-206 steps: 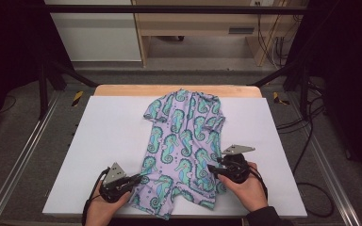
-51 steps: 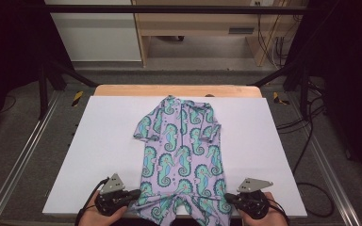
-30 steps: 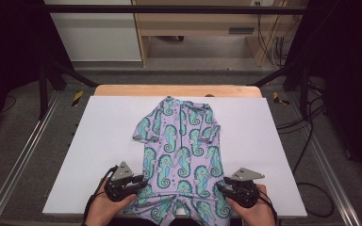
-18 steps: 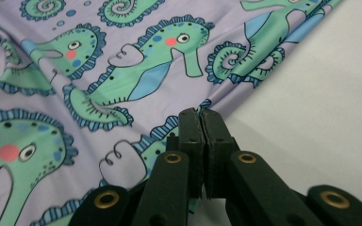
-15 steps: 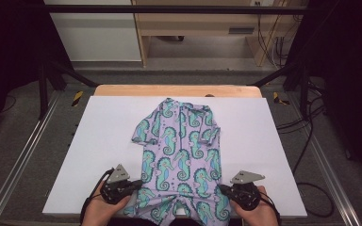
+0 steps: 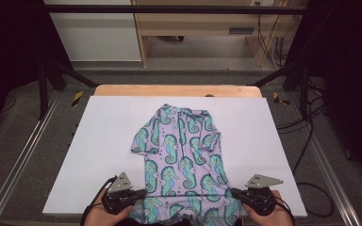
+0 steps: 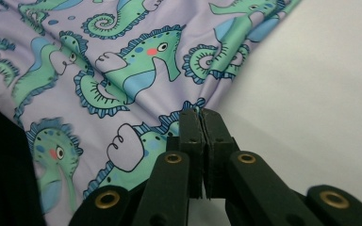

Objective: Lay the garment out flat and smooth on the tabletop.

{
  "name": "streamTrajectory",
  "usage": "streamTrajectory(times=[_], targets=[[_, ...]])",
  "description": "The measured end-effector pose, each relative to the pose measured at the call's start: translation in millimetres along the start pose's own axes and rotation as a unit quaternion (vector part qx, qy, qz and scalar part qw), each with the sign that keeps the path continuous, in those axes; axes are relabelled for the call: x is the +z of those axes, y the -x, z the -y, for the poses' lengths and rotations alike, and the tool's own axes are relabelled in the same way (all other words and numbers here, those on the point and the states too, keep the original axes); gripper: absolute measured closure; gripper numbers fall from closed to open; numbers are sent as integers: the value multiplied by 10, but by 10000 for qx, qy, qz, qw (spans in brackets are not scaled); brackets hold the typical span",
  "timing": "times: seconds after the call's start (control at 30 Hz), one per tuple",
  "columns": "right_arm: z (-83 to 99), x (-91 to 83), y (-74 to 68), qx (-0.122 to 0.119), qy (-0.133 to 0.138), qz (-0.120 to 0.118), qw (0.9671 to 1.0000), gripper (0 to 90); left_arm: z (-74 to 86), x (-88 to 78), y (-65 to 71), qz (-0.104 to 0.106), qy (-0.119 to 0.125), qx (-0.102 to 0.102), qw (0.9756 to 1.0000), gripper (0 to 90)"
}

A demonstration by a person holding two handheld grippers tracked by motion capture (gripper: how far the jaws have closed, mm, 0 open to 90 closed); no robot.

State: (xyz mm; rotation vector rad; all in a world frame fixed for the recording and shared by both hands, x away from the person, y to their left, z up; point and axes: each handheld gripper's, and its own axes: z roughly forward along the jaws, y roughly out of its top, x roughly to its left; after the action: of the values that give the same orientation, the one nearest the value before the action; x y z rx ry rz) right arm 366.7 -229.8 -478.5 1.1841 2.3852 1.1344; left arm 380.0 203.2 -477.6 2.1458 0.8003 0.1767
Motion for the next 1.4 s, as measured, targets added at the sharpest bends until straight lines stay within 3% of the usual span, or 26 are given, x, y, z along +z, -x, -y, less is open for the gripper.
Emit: streamTrajectory(times=[0.03,0.13,0.2,0.37,0.63,0.8,0.93,1.0,1.13,1.3,1.4], targets=[[7,-2,15,3,-10,28,10000,887,-10,7,10,201,103,-160,9996,893],[21,6,79,81,-44,128,9999,887,-97,7,109,-2,43,165,9999,893],[17,21,92,129,-74,133,9998,887,-127,12,112,-78,43,202,9998,893],[-13,54,34,58,-37,46,10000,886,-102,4,4,-200,86,138,9997,893],[-80,107,-134,-113,-31,-308,9995,877,48,-112,-138,-343,87,-56,9994,893],[-106,140,-233,-212,0,-457,9987,861,75,-167,-192,-405,88,-65,9991,892],[-131,152,-242,-236,43,-442,9987,757,75,-154,-194,-429,186,32,9989,877],[-158,147,-212,-135,113,-376,9991,663,56,-153,-186,-524,349,75,9980,814],[-227,147,-138,-1,320,-248,9992,572,-2,-157,-211,-634,668,75,9957,753],[-325,203,-62,105,417,-68,9991,497,-70,-113,-291,-832,845,106,9929,692],[-385,249,-46,111,472,14,9988,454,-106,-82,-349,-1063,1032,132,9889,634]])
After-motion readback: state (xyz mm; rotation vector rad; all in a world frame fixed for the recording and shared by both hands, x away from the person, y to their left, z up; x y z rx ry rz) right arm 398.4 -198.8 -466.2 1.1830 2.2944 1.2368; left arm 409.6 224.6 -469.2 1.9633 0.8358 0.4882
